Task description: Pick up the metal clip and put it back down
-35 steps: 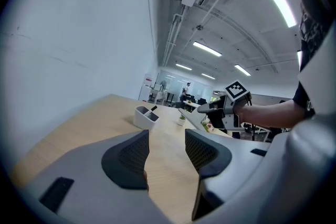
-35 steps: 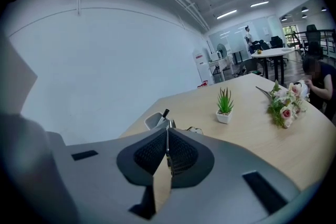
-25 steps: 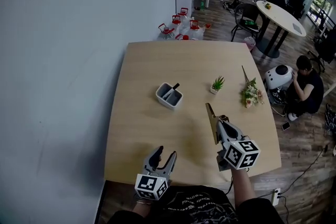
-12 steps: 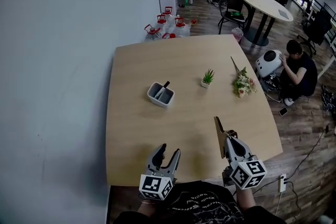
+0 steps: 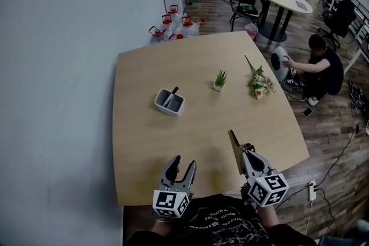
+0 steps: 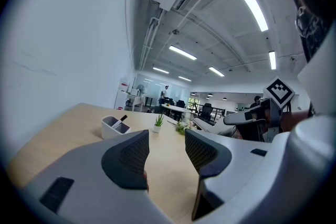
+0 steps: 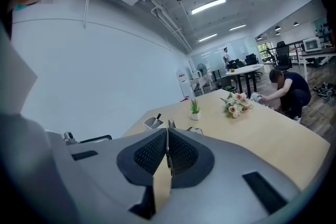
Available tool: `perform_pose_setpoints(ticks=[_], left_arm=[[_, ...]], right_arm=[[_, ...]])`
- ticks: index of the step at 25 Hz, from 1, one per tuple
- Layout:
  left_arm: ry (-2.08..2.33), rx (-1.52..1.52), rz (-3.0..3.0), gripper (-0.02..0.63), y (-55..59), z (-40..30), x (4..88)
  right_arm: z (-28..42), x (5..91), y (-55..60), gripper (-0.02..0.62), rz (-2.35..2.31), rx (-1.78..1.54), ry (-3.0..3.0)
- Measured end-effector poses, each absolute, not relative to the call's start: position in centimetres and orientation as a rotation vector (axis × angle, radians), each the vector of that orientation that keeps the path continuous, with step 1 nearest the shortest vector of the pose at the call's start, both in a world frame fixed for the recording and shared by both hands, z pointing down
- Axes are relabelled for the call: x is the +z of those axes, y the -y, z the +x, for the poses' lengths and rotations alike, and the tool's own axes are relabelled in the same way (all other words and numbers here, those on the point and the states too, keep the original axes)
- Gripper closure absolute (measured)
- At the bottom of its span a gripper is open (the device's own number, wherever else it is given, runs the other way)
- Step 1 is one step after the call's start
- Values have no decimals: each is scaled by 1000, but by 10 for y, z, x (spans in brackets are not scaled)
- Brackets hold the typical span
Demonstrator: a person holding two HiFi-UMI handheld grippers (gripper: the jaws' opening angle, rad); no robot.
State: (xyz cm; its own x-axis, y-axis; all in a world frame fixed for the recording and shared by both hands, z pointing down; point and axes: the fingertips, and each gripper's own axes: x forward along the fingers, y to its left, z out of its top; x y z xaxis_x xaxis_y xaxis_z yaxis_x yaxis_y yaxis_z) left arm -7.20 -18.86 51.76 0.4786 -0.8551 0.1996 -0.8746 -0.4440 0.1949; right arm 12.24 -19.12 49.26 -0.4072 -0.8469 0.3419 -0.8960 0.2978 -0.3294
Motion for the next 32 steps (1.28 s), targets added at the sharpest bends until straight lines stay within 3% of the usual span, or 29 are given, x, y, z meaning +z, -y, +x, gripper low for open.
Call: perform_pose_setpoints(ticks=[12, 32], left_arm=[[1379, 168, 2490, 390, 204, -34, 536], [1262, 308, 2489, 390, 247, 14, 573]], right_arm=[[159, 503, 216, 577, 1744, 777, 2396], [203, 604, 317, 575, 1660, 1198, 2288]])
